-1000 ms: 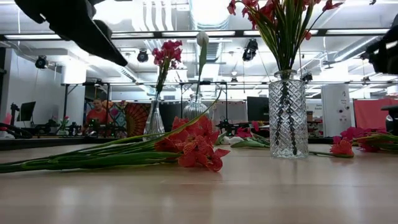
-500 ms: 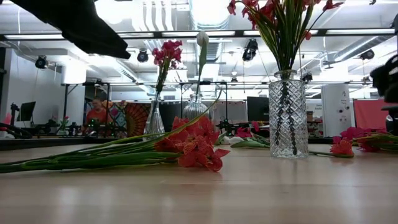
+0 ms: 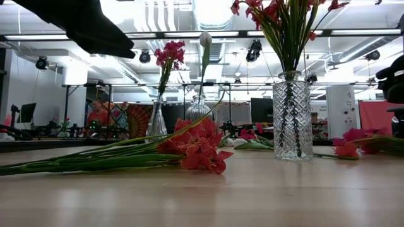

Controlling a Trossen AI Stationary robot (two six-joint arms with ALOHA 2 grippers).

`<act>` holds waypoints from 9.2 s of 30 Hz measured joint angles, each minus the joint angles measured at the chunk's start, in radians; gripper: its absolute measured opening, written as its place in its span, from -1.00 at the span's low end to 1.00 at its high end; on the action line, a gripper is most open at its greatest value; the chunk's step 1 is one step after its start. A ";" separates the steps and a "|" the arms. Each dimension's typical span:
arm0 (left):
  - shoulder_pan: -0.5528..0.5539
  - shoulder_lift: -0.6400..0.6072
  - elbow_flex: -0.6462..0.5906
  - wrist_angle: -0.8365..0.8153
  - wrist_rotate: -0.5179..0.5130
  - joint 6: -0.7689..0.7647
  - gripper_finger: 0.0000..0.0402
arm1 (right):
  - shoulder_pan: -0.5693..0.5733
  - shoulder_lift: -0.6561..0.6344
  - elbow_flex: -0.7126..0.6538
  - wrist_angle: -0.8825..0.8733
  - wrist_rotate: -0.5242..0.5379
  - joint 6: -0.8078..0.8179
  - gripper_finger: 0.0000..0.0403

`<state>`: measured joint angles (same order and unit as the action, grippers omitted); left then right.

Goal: Sort flowers into vase by color
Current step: Put the middle right red sprig flower into the top left transparent glass vase

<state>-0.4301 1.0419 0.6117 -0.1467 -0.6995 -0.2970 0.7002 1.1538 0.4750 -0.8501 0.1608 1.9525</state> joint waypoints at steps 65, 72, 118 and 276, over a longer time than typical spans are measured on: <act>-0.047 0.153 -0.001 0.795 0.299 0.364 0.48 | -0.006 0.207 0.681 0.965 0.366 -1.845 -0.89; -0.051 0.340 0.001 1.148 0.300 0.433 0.48 | -0.090 0.369 0.736 1.194 0.365 -1.983 -0.89; -0.122 0.497 0.162 1.114 0.245 0.427 -0.64 | -0.186 0.531 0.892 1.193 0.378 -2.194 -0.88; 1.220 0.110 0.167 0.315 1.024 0.441 -1.00 | -0.345 0.142 0.887 0.434 0.470 -1.944 -0.15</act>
<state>0.7902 1.1519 0.7788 0.1687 0.3248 0.1441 0.3549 1.2957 1.3624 -0.4160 0.6308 0.0086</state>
